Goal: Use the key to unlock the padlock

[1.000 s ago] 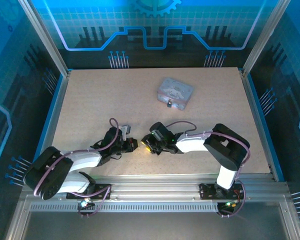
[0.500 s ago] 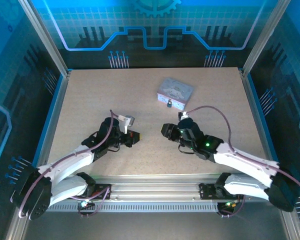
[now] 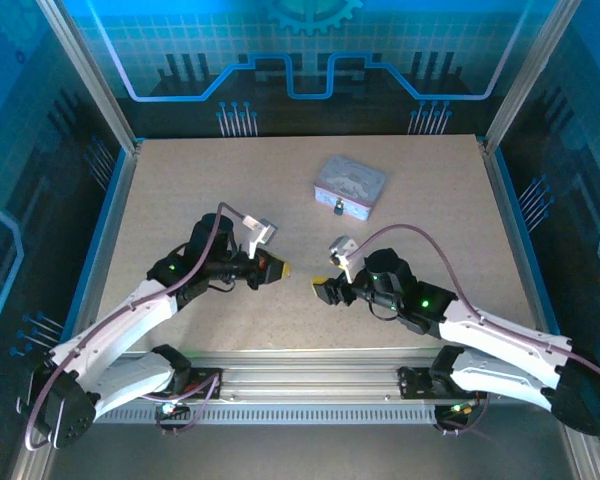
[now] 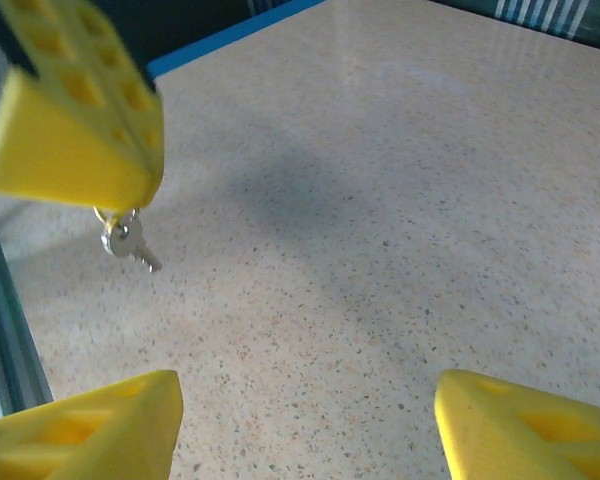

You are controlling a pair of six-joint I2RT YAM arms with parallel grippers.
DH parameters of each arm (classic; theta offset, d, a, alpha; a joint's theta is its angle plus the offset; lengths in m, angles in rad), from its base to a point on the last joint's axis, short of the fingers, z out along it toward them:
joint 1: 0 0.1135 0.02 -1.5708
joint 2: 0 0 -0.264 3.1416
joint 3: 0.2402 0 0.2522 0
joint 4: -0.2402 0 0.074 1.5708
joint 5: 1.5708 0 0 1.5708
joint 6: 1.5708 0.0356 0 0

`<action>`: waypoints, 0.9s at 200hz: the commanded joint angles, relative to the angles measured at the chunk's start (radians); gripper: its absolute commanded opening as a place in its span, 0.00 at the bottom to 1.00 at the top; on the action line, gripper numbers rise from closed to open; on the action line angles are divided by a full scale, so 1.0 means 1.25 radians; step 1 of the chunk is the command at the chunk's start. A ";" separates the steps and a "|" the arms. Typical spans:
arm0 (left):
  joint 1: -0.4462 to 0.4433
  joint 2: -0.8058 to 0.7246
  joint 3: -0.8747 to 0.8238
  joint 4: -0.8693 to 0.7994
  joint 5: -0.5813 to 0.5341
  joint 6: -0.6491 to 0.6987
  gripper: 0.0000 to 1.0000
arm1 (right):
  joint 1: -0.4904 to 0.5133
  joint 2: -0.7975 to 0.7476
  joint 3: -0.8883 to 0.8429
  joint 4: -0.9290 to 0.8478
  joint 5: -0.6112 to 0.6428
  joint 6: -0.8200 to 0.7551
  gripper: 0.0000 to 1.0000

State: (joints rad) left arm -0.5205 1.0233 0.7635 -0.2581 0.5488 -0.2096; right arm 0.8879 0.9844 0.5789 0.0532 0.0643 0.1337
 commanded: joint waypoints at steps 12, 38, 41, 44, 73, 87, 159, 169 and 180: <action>0.004 -0.006 0.047 -0.059 0.076 0.023 0.00 | 0.026 0.058 0.029 0.074 -0.041 -0.159 0.69; 0.006 0.000 0.058 -0.057 0.081 0.015 0.00 | 0.033 0.100 0.031 0.124 -0.029 -0.184 0.61; 0.006 0.000 0.059 -0.057 0.080 0.013 0.00 | 0.034 0.103 0.031 0.129 -0.025 -0.186 0.60; 0.006 0.001 0.059 -0.056 0.079 0.012 0.00 | 0.034 0.108 0.032 0.135 -0.021 -0.187 0.59; 0.007 0.007 0.057 -0.034 0.095 -0.013 0.00 | 0.055 0.126 0.003 0.243 0.014 -0.225 0.52; 0.007 0.015 0.056 -0.026 0.103 -0.028 0.00 | 0.067 0.125 -0.010 0.286 0.022 -0.246 0.51; 0.017 0.026 0.054 0.001 0.114 -0.062 0.00 | 0.095 0.137 -0.013 0.311 0.034 -0.305 0.48; 0.018 0.026 0.052 0.000 0.114 -0.062 0.00 | 0.096 0.141 -0.017 0.311 0.042 -0.306 0.47; 0.022 0.022 0.051 0.000 0.114 -0.064 0.00 | 0.098 0.146 -0.022 0.310 0.052 -0.308 0.46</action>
State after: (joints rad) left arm -0.5056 1.0557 0.8093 -0.2787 0.6601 -0.2649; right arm 0.9905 1.1538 0.5732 0.4034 0.0933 -0.2253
